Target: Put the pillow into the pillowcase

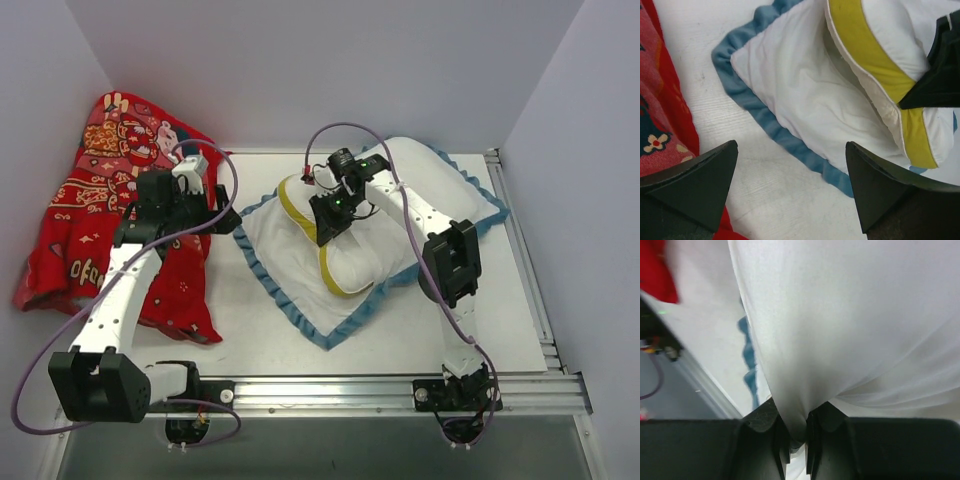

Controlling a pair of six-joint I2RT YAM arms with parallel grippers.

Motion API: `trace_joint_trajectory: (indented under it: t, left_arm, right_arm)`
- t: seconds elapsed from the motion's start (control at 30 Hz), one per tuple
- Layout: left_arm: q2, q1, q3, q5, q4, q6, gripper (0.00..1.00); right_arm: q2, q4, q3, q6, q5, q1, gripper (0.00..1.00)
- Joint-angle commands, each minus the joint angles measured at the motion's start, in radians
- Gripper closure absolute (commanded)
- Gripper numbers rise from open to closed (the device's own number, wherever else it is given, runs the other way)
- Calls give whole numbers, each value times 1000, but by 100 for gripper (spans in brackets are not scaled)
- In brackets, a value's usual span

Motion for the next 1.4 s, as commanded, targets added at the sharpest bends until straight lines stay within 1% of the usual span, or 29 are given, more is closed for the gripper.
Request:
trace_joint_trajectory:
  t: [0.0,0.07,0.13,0.17,0.27,0.3,0.43,0.47,0.53,0.6,0.63,0.67,0.77,0.8,0.9,0.97,1.0,1.03,1.07,1.1,1.17,1.2,1.23,1.27,1.3,1.37]
  left_arm:
    - [-61,1,-66,68,43,-4,3]
    - [-65,-19,-107,82,49,-55,6]
    - [-54,-43,-158,88,82,-102,9]
    - [-49,-80,-172,95,105,-147,10]
    - [0,-151,-207,111,223,-219,10]
    - [39,-196,-204,118,292,-239,10]
    - [151,-281,-186,92,432,-325,11]
    - [199,-292,-186,87,481,-354,11]
    - [245,-319,-181,72,530,-392,11]
    - [319,-335,-166,49,590,-409,11]
    - [345,-350,-157,29,593,-417,10]
    - [389,-352,-142,-23,598,-440,10]
    - [464,-356,-117,-94,627,-483,7]
    - [480,-358,-108,-106,635,-489,4]
    - [537,-370,-74,-174,633,-511,3]
    - [573,-373,-60,-214,595,-518,3]
    - [584,-373,-46,-256,578,-520,4]
    - [607,-373,-36,-276,563,-515,6]
    - [623,-384,-16,-312,471,-505,9]
    - [638,-390,33,-368,423,-492,14]
    - [675,-395,67,-422,318,-466,22]
    - [678,-398,75,-438,302,-459,27]
    - [675,-398,69,-467,296,-439,36]
    - [664,-398,67,-479,279,-428,41]
    - [660,-393,67,-490,265,-419,45]
    - [620,-384,61,-493,233,-379,50]
  right_arm:
    - [-139,20,14,126,-407,-1,100]
    - [-156,44,-2,161,-496,-24,100]
    - [-156,72,-13,212,-542,-50,100]
    - [-153,84,-18,229,-599,-88,100]
    - [-143,130,-42,309,-690,-148,100]
    - [-143,136,-45,321,-723,-158,100]
    - [-140,150,-67,344,-757,-176,100]
    - [-140,153,-76,346,-762,-175,100]
    - [-143,164,-84,355,-767,-173,100]
    - [-148,173,-91,359,-771,-173,100]
    - [-150,175,-93,358,-773,-173,100]
    - [-154,176,-98,361,-774,-173,100]
    - [-177,183,-121,367,-785,-170,100]
    - [-188,189,-140,370,-786,-167,100]
    - [-203,195,-171,381,-797,-161,100]
    - [-209,198,-185,384,-800,-159,100]
    - [-215,199,-190,389,-803,-159,100]
    - [-219,199,-203,390,-806,-162,100]
    - [-222,199,-210,392,-808,-164,100]
    - [-229,201,-216,392,-809,-165,100]
    - [-235,204,-228,401,-817,-175,100]
    - [-238,209,-230,407,-825,-179,100]
    - [-243,212,-234,416,-825,-182,100]
    - [-246,215,-239,418,-826,-193,100]
    - [-251,215,-240,419,-822,-198,100]
    - [-260,213,-254,415,-791,-205,100]
